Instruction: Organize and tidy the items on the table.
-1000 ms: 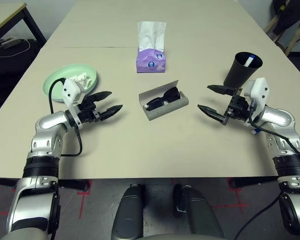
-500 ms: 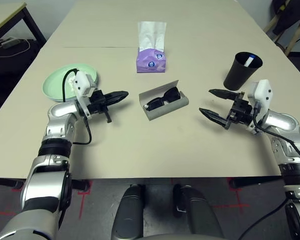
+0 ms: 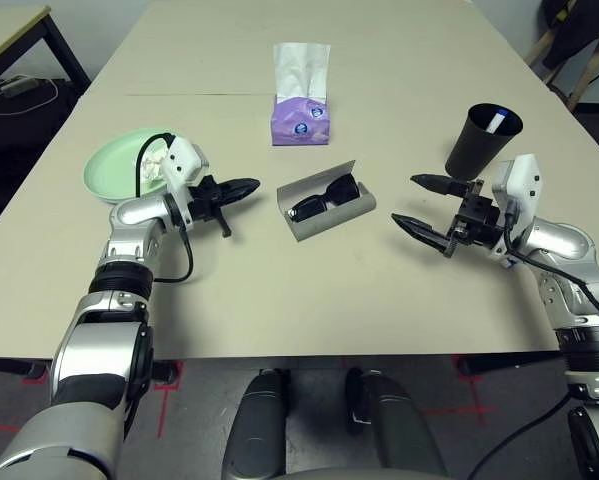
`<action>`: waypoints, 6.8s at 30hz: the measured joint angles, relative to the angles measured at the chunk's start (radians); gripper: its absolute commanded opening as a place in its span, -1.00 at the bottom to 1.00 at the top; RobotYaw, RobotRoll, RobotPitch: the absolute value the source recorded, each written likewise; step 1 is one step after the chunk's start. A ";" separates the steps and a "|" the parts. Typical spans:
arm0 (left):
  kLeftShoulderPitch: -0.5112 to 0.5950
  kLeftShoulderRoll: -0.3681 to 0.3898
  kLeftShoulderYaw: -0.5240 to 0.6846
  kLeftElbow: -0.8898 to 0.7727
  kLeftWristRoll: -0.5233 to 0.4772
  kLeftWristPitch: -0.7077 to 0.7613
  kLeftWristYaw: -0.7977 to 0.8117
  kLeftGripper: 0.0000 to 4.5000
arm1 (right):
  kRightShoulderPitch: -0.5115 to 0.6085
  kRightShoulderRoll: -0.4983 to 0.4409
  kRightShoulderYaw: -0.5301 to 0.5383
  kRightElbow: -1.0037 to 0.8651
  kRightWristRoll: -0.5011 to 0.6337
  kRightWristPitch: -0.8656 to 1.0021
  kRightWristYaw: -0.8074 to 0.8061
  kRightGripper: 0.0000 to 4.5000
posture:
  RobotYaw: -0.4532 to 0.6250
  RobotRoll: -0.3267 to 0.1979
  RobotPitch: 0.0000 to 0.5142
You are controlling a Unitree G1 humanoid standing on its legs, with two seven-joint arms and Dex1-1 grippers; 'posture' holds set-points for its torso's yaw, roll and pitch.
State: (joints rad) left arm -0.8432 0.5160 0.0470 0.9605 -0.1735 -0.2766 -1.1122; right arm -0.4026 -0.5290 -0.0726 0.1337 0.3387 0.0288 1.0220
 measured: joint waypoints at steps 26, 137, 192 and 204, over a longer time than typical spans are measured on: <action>-0.082 -0.077 -0.024 0.105 0.075 -0.027 0.008 -1.00 | 0.021 -0.005 0.003 -0.032 0.002 0.006 -0.016 1.00 | -0.15 0.25 -0.31; 0.164 -0.121 -0.087 -0.527 -0.144 0.155 -0.232 0.96 | -0.560 -0.461 0.569 0.643 -0.769 -0.622 0.478 1.00 | -0.06 0.25 -0.29; 0.202 -0.109 -0.083 -0.565 -0.157 0.228 -0.176 1.00 | -0.236 -0.230 0.004 -0.061 0.046 0.430 0.078 -0.81 | -0.13 0.25 -0.40; 0.189 -0.135 -0.074 -0.591 -0.156 0.270 -0.034 1.00 | -0.144 0.094 -0.241 -0.212 0.055 0.297 -0.509 -0.81 | -0.14 0.25 -0.37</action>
State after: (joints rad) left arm -0.6540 0.3809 -0.0266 0.3696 -0.3297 -0.0066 -1.1460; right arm -0.5465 -0.4345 -0.3134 -0.0786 0.3940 0.3256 0.5128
